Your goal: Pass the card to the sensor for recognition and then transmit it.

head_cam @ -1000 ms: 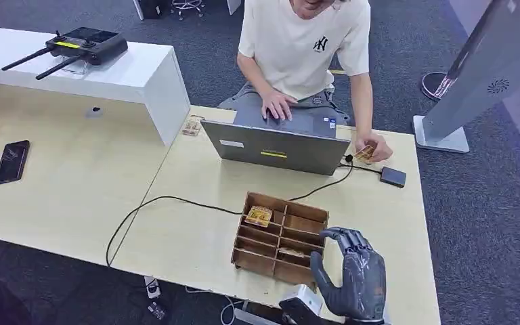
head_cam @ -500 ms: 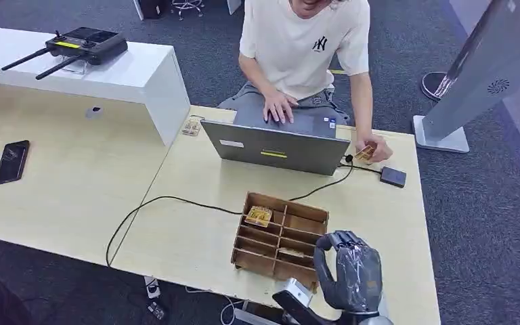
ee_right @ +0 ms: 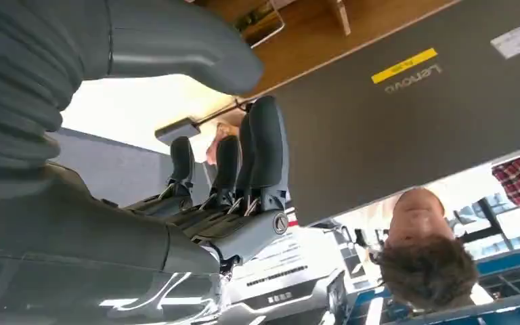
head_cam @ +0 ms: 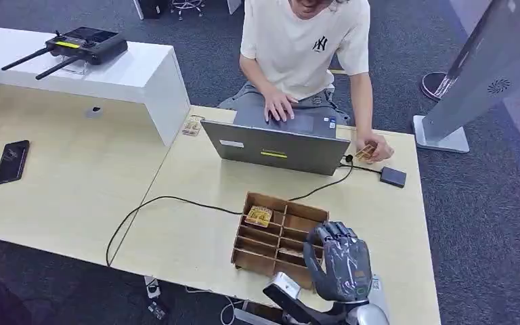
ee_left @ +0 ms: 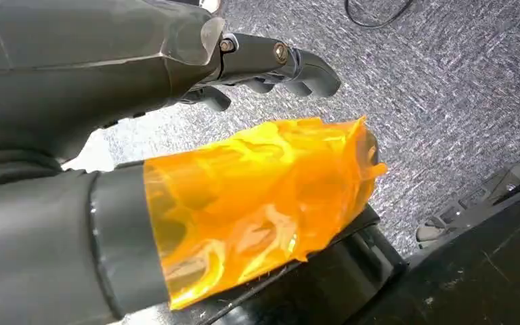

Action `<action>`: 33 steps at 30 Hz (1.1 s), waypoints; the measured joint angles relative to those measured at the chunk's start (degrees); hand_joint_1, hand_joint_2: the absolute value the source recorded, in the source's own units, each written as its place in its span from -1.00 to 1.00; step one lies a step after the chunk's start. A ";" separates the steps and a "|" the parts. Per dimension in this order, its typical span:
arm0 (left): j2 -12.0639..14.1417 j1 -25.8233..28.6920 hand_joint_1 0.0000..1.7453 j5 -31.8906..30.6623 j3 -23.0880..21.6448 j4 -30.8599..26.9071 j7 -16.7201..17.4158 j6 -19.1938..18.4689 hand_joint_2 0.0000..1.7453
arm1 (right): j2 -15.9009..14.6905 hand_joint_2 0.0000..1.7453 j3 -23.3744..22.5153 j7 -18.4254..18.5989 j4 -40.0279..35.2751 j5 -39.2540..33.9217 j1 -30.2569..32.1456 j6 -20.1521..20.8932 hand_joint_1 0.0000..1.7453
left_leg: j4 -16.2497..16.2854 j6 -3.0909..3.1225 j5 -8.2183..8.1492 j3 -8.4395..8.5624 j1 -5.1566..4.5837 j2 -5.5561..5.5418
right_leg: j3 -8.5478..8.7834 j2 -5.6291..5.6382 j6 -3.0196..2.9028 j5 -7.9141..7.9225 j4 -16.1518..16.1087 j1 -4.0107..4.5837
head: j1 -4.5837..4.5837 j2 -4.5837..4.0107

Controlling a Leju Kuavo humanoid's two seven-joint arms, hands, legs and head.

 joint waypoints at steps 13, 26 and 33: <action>-0.02 -0.06 -1.00 -0.20 -0.28 0.00 0.02 -0.46 -1.00 | 1.36 1.00 1.75 0.37 3.10 0.00 -3.00 1.90 -0.10 | 0.00 0.00 0.01 0.00 0.00 0.00 | 0.00 0.00 0.00 0.00 0.00 0.00 | 0.00 0.00; -0.02 -0.09 -1.00 -0.20 -0.65 0.00 0.44 -0.59 -1.00 | 1.90 1.00 2.14 2.20 6.03 -0.22 -4.60 3.10 -0.16 | 0.00 0.00 0.01 0.00 0.00 0.00 | 0.00 0.00 0.00 0.00 0.00 0.00 | 0.02 0.00; -0.02 -0.12 -1.00 -0.28 -1.03 0.00 0.52 -0.63 -1.00 | 1.90 1.00 2.14 3.39 7.23 0.48 -4.89 3.30 0.02 | 0.00 0.00 0.01 0.01 0.00 0.00 | 0.00 0.00 0.00 0.00 0.00 0.00 | 0.02 0.00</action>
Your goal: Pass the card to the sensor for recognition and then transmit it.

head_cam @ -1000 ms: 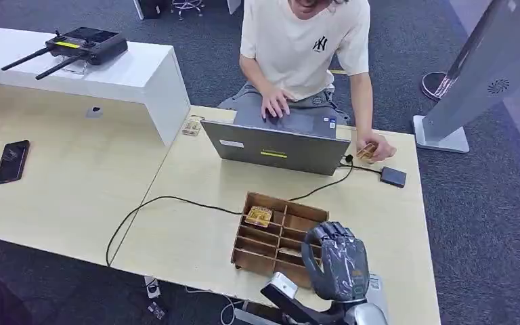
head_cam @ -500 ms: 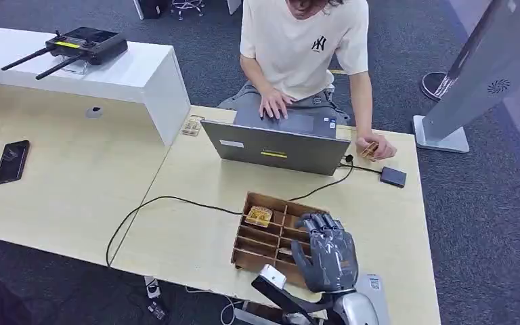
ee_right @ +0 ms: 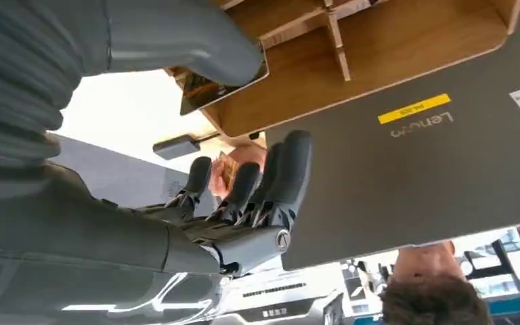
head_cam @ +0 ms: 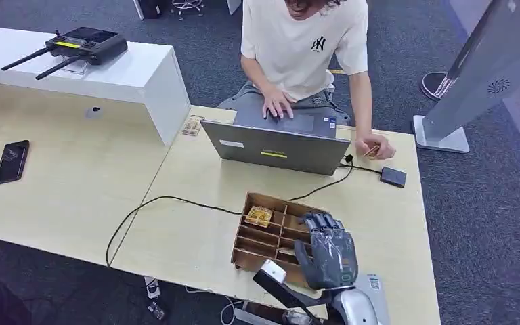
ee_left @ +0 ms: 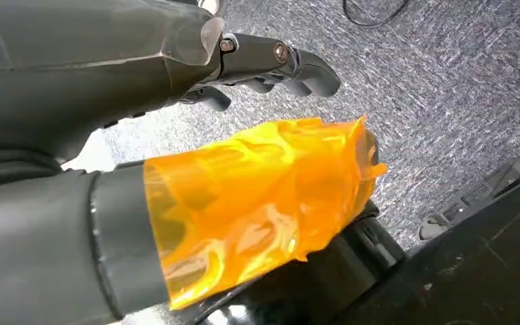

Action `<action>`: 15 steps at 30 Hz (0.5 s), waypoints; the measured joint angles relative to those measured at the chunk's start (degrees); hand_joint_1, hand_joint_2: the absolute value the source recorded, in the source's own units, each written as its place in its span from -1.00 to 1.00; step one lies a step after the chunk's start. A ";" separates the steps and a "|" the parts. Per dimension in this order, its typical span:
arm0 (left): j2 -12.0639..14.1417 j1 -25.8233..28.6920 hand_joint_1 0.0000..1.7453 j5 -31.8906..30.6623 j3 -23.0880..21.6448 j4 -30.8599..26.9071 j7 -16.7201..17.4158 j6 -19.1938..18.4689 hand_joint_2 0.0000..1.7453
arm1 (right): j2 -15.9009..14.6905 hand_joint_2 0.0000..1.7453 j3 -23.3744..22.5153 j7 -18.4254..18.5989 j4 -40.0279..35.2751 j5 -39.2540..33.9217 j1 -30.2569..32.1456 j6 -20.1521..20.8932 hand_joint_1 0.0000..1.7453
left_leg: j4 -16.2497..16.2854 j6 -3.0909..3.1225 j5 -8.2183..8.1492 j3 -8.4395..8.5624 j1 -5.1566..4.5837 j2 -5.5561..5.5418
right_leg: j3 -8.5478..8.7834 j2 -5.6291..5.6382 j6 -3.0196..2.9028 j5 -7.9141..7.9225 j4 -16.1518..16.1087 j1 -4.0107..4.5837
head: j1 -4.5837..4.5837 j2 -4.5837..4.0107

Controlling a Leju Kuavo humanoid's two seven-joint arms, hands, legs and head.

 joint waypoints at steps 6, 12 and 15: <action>0.02 0.00 -1.00 -0.09 -0.26 0.00 0.02 -0.07 -1.00 | 0.00 1.00 -0.02 0.57 1.03 0.70 0.00 0.20 0.08 | 0.00 0.00 0.00 0.00 0.00 0.00 | 0.00 0.00 0.00 0.00 0.00 0.00 | -0.02 0.00; 0.04 0.01 -1.00 -0.26 -0.28 0.00 0.17 -0.15 -1.00 | 0.00 1.00 -0.11 0.63 1.83 1.05 -0.03 0.50 0.04 | 0.00 0.00 0.00 0.00 0.00 0.00 | 0.00 0.00 0.00 0.00 0.00 0.00 | -0.02 0.00; 0.04 0.01 -1.00 -0.33 -0.28 0.00 0.17 -0.17 -1.00 | 0.02 1.00 -0.13 0.72 2.03 1.29 -0.05 0.72 0.00 | 0.00 0.00 0.00 0.00 0.00 0.00 | 0.00 0.00 0.00 0.00 0.00 0.00 | 0.00 0.00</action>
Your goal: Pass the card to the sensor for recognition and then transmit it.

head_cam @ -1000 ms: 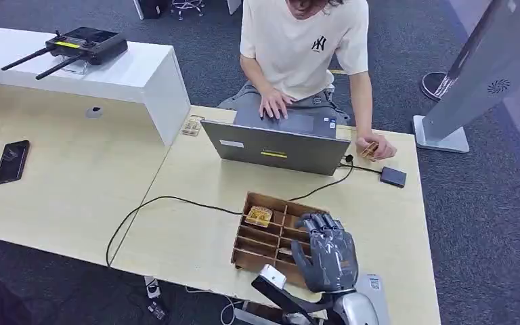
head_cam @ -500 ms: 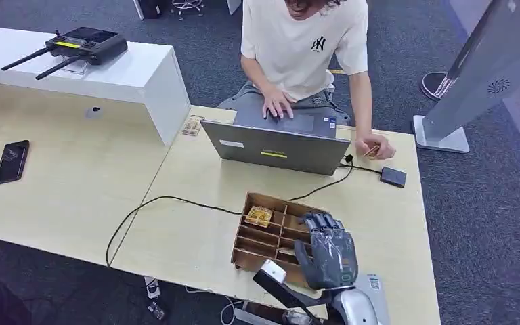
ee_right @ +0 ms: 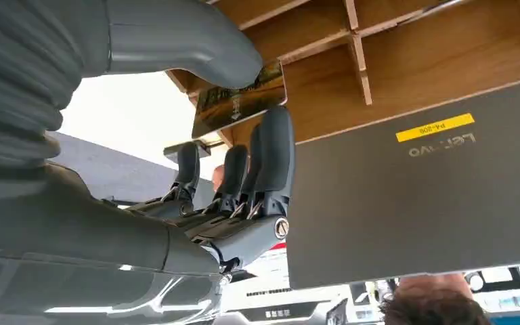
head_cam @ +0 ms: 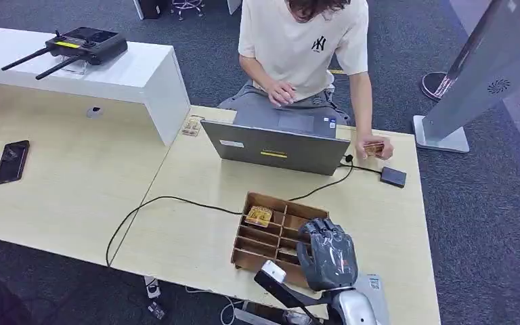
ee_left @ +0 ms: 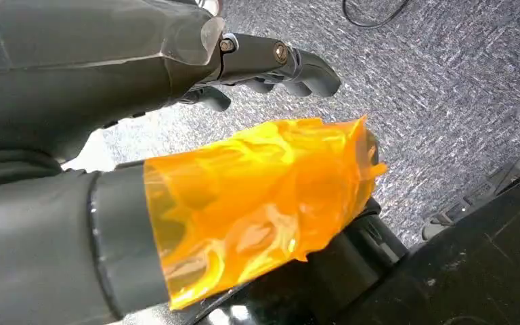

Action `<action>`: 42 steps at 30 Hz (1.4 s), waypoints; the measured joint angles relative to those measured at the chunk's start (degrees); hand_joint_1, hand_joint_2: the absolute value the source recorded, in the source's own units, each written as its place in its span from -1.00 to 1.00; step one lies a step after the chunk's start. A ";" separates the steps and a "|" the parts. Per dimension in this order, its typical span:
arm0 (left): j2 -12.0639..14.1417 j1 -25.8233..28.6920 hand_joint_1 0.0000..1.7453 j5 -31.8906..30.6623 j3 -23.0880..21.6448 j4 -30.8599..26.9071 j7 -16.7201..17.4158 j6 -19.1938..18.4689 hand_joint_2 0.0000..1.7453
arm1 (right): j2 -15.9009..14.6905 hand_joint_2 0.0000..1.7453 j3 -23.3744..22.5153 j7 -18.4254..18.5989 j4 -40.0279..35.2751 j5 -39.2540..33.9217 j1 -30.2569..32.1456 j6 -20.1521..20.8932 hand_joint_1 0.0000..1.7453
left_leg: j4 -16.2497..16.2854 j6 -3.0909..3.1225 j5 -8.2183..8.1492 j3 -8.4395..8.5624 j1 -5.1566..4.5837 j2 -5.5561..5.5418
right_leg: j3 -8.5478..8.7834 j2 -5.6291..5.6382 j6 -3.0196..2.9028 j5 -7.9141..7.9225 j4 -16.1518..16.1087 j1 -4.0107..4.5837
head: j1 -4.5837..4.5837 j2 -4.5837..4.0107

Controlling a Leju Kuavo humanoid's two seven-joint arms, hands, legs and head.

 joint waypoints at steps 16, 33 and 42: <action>0.15 0.06 -1.00 -0.07 0.00 0.00 0.17 0.02 -1.00 | 0.48 1.00 -2.23 0.98 0.02 1.68 0.05 0.44 0.10 | 0.00 0.00 0.00 0.00 0.00 0.00 | 0.00 0.00 0.00 0.00 0.00 0.00 | -0.02 0.00; 0.15 0.14 -1.00 -0.07 0.00 0.00 0.17 0.09 -1.00 | 1.09 1.00 -4.81 1.31 0.20 2.23 0.71 1.44 0.00 | 0.00 0.00 0.00 0.00 0.00 0.00 | 0.00 0.00 0.00 0.00 0.00 0.00 | 0.00 0.00; 0.13 0.14 -1.00 -0.07 0.00 0.00 0.33 0.09 -1.00 | 1.86 1.00 -4.83 1.31 1.73 2.25 0.67 1.73 -0.04 | 0.00 0.00 0.00 0.00 0.00 0.00 | 0.00 0.00 0.00 0.00 0.00 0.00 | 0.00 0.00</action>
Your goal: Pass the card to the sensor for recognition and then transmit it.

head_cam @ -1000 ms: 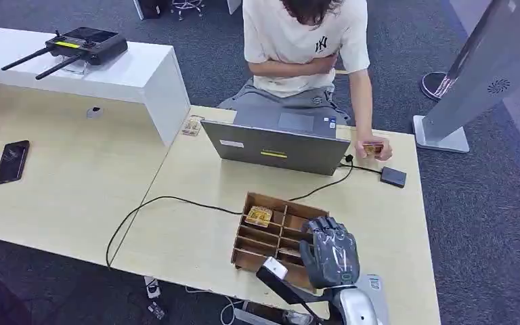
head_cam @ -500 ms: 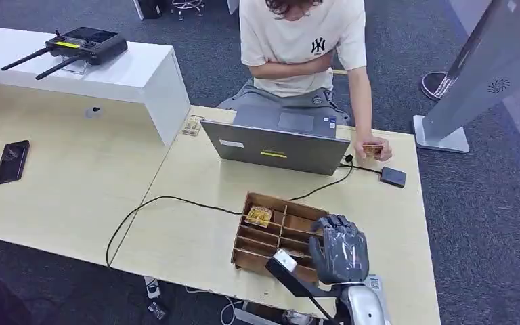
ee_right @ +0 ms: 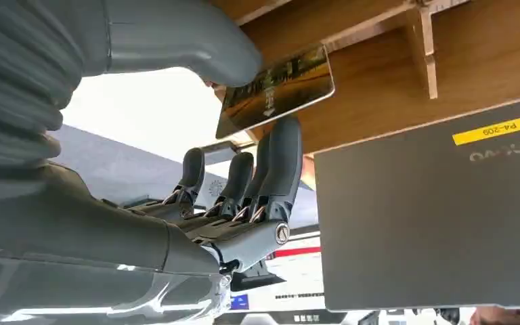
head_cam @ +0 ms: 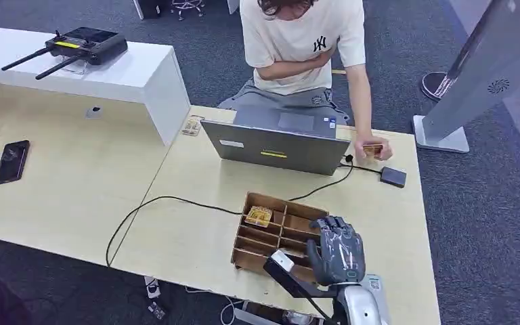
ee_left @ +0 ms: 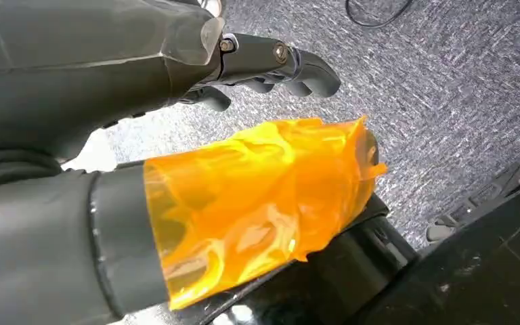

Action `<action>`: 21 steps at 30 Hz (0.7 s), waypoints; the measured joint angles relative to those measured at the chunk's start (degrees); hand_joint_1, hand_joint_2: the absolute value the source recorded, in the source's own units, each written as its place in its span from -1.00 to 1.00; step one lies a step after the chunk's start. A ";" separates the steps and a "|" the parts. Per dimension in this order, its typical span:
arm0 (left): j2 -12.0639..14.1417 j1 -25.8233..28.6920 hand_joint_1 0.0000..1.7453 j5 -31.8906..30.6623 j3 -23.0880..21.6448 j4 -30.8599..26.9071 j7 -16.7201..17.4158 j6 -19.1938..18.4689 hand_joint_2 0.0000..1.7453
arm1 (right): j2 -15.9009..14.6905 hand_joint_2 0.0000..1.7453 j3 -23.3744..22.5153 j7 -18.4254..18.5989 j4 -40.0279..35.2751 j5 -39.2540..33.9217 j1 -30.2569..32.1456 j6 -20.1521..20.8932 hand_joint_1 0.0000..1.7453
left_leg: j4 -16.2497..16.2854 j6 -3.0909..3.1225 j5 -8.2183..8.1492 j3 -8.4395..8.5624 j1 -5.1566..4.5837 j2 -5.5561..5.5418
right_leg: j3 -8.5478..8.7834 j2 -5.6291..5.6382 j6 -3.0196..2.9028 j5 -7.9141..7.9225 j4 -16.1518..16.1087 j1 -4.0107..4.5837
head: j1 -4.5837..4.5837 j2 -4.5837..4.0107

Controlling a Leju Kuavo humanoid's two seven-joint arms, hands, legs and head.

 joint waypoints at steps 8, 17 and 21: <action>0.00 0.00 -1.00 0.00 0.00 0.00 0.04 -0.04 -1.00 | 0.35 1.00 0.00 0.00 0.44 -0.13 -0.18 1.12 0.10 | 0.00 0.00 0.00 0.00 0.00 0.00 | 0.00 0.00 0.00 0.00 0.00 0.00 | 0.00 0.00; 0.00 0.00 -1.00 0.07 0.00 0.00 0.04 -0.02 -1.00 | 0.35 1.00 0.00 0.24 0.42 -0.55 -0.38 2.21 0.76 | 0.00 0.00 0.00 0.00 0.00 0.00 | 0.00 0.00 0.00 0.00 0.00 0.00 | 0.00 0.00; -0.02 0.00 -1.00 0.07 0.00 0.00 0.04 -0.02 -1.00 | 0.37 1.00 0.00 0.24 0.39 -0.66 -0.93 2.95 0.82 | 0.00 0.00 0.00 0.01 0.00 0.00 | 0.01 0.00 0.00 0.00 0.00 0.00 | 0.00 0.00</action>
